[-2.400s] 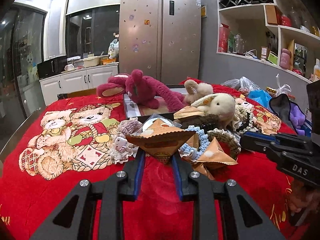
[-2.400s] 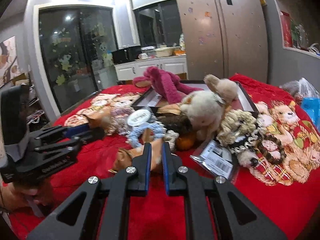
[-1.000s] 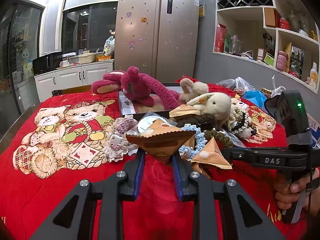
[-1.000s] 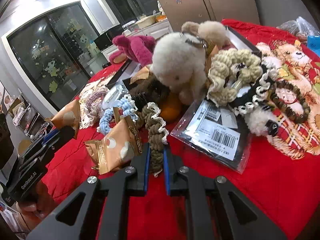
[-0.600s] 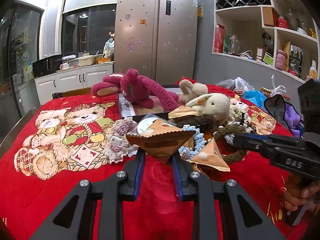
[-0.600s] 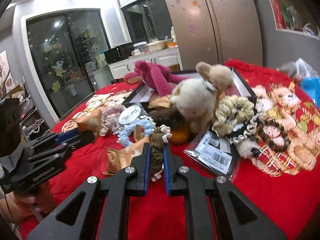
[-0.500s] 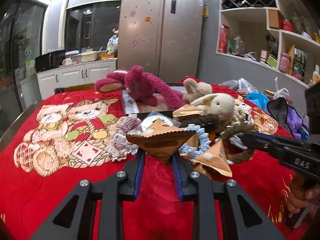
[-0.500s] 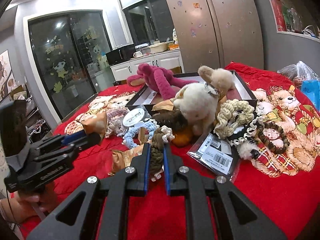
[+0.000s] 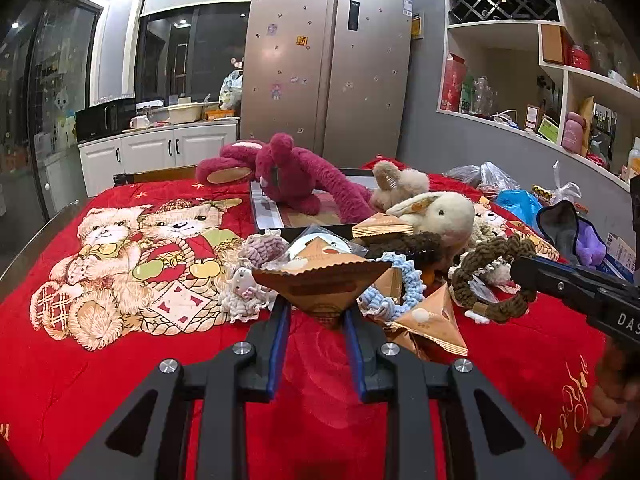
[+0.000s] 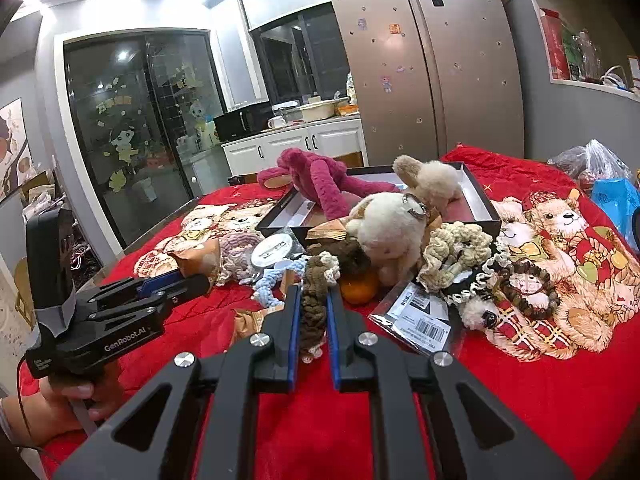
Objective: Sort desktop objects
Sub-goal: 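Lift the candy and scrunchie from the pile, then carry the candy and scrunchie over the black-framed box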
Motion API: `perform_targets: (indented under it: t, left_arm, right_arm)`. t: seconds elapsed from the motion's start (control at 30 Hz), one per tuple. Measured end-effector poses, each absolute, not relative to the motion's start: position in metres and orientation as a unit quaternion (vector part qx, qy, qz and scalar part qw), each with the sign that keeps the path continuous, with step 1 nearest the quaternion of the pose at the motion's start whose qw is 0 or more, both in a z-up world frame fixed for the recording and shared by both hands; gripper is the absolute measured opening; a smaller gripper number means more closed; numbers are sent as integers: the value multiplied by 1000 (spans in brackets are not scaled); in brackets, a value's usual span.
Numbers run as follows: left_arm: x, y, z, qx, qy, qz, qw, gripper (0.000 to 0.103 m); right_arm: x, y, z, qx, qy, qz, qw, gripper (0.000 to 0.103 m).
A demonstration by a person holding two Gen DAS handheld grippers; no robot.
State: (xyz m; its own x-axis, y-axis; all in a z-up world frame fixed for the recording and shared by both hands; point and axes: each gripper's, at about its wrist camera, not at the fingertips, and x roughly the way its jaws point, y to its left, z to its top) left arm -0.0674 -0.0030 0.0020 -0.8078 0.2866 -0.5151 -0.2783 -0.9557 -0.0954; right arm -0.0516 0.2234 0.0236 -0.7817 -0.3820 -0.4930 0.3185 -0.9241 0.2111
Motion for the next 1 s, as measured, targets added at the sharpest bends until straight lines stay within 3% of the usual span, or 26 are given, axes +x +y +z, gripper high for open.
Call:
perform_targets:
  t: [0.63,1.0]
  left_arm:
    - [-60,10,19,-256,-11,954,155,27]
    - [-98,23,70,-232,-16,960,159,27]
  right_arm:
    - [-42,232,52,234,-74,-951,188,13]
    - [-75,224,105,200,-39,-965,163,13]
